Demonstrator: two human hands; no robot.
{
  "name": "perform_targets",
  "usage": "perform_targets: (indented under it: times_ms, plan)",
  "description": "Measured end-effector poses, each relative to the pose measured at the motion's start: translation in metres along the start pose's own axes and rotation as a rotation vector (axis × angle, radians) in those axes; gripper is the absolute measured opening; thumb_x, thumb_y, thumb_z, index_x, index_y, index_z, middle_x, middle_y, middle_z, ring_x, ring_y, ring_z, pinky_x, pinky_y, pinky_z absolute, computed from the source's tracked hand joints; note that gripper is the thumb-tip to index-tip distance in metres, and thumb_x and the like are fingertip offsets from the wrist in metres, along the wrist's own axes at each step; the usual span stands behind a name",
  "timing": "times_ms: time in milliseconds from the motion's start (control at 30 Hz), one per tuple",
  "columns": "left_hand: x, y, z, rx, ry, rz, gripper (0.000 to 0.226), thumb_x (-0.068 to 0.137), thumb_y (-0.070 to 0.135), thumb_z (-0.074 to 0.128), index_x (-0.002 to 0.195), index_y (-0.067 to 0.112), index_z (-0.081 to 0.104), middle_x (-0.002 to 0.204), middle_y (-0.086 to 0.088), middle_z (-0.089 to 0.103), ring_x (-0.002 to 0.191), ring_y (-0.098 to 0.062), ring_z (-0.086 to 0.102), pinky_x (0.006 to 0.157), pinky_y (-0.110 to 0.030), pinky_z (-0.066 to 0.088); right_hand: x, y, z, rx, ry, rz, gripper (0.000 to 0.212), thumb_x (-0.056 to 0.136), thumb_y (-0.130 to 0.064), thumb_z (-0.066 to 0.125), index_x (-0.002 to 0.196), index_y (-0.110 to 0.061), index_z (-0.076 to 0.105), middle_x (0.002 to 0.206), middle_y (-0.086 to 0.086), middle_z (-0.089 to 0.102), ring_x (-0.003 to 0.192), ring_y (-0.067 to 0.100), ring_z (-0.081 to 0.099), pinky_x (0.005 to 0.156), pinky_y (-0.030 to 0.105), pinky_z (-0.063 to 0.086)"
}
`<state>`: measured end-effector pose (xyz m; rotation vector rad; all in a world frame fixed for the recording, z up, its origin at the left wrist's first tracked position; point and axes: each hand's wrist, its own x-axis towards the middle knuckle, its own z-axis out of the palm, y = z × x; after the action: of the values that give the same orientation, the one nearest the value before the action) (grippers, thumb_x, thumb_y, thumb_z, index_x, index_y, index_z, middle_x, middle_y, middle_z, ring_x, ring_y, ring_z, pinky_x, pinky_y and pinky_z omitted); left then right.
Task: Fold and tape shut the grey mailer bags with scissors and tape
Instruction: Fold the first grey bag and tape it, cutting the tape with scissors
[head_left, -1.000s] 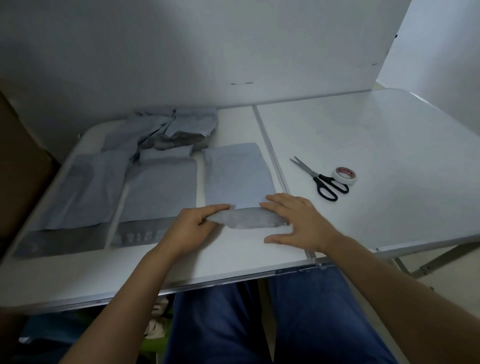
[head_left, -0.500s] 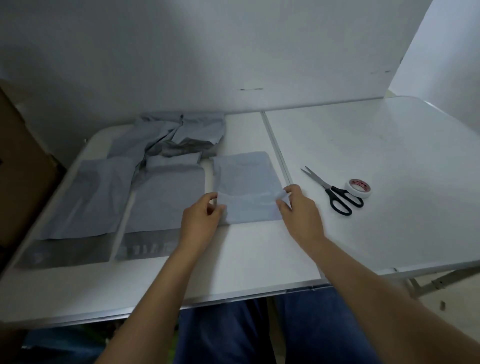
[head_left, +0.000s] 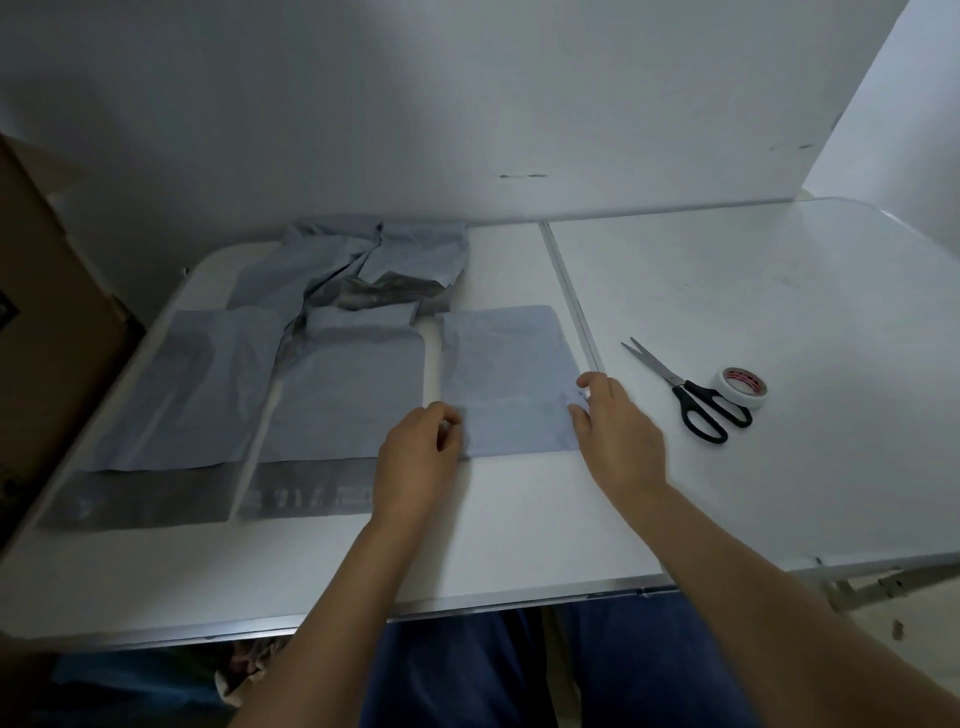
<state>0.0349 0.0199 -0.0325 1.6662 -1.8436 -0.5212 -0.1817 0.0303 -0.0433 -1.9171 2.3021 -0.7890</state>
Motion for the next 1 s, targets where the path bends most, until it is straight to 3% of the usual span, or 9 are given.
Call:
perform_targets:
  times_ms: [133, 233, 300, 400, 500, 667, 833, 1000]
  plan:
    - [-0.001, -0.002, 0.002, 0.041, 0.001, 0.013, 0.007, 0.093, 0.018, 0.055, 0.092, 0.019, 0.062, 0.085, 0.005, 0.055, 0.073, -0.011, 0.05, 0.063, -0.024, 0.034, 0.0, -0.001, 0.002, -0.048, 0.025, -0.002, 0.03, 0.095, -0.018, 0.056, 0.124, -0.015, 0.053, 0.112, 0.005, 0.051, 0.075, 0.022, 0.059, 0.055, 0.027, 0.036]
    - [-0.002, -0.002, 0.004, 0.057, 0.004, 0.029, 0.007, 0.093, 0.017, 0.055, 0.091, 0.017, 0.062, 0.084, 0.003, 0.054, 0.074, -0.015, 0.051, 0.063, -0.026, 0.034, 0.0, -0.006, -0.002, -0.051, 0.075, -0.058, 0.04, 0.084, -0.003, 0.065, 0.122, -0.013, 0.055, 0.111, 0.009, 0.05, 0.083, 0.025, 0.057, 0.063, 0.031, 0.043]
    - [-0.001, -0.002, 0.004, 0.074, 0.008, 0.044, 0.007, 0.093, 0.017, 0.055, 0.091, 0.017, 0.062, 0.083, 0.003, 0.054, 0.074, -0.015, 0.051, 0.062, -0.027, 0.034, -0.001, -0.016, -0.002, -0.053, 0.095, -0.199, 0.044, 0.077, 0.007, 0.064, 0.117, -0.012, 0.059, 0.111, 0.008, 0.052, 0.089, 0.026, 0.056, 0.074, 0.034, 0.044]
    - [-0.002, -0.002, 0.005, 0.09, 0.021, 0.065, 0.008, 0.094, 0.018, 0.054, 0.094, 0.016, 0.062, 0.085, 0.002, 0.054, 0.074, -0.015, 0.051, 0.063, -0.028, 0.038, -0.007, -0.037, 0.01, 0.004, -0.075, -0.46, 0.042, 0.076, 0.008, 0.053, 0.113, -0.011, 0.063, 0.115, 0.007, 0.056, 0.096, 0.027, 0.057, 0.085, 0.036, 0.045]
    - [-0.003, -0.002, 0.005, 0.111, 0.015, 0.072, 0.011, 0.096, 0.02, 0.052, 0.098, 0.016, 0.062, 0.087, 0.001, 0.054, 0.076, -0.015, 0.051, 0.066, -0.03, 0.043, -0.013, -0.044, 0.025, 0.048, -0.213, -0.422, 0.037, 0.093, -0.013, 0.042, 0.127, -0.01, 0.058, 0.135, 0.009, 0.054, 0.122, 0.028, 0.052, 0.103, 0.037, 0.037]
    - [-0.002, -0.005, 0.007, 0.148, 0.014, 0.118, 0.015, 0.098, 0.022, 0.049, 0.102, 0.014, 0.062, 0.09, -0.005, 0.057, 0.081, -0.021, 0.055, 0.069, -0.037, 0.047, -0.02, -0.033, 0.026, -0.109, -0.332, -0.394, 0.077, 0.093, -0.059, -0.005, 0.152, -0.02, 0.027, 0.16, -0.003, 0.02, 0.148, 0.023, 0.013, 0.119, 0.036, 0.005]
    - [-0.001, -0.007, 0.009, 0.185, 0.006, 0.133, 0.017, 0.099, 0.021, 0.048, 0.105, 0.011, 0.061, 0.093, -0.007, 0.056, 0.082, -0.023, 0.054, 0.067, -0.034, 0.044, -0.021, -0.02, 0.015, -0.178, -0.393, -0.23, 0.083, 0.085, -0.071, -0.003, 0.155, -0.026, 0.001, 0.162, 0.0, -0.009, 0.148, 0.026, -0.014, 0.12, 0.041, -0.006]
    - [0.0, -0.006, 0.008, 0.296, 0.055, 0.161, 0.009, 0.091, 0.013, 0.056, 0.096, 0.009, 0.062, 0.09, -0.008, 0.052, 0.082, -0.027, 0.052, 0.064, -0.034, 0.043, -0.018, -0.017, 0.01, -0.229, -0.451, -0.211, 0.08, 0.084, -0.072, 0.001, 0.153, -0.031, -0.008, 0.16, 0.001, -0.02, 0.146, 0.028, -0.022, 0.119, 0.043, -0.01]
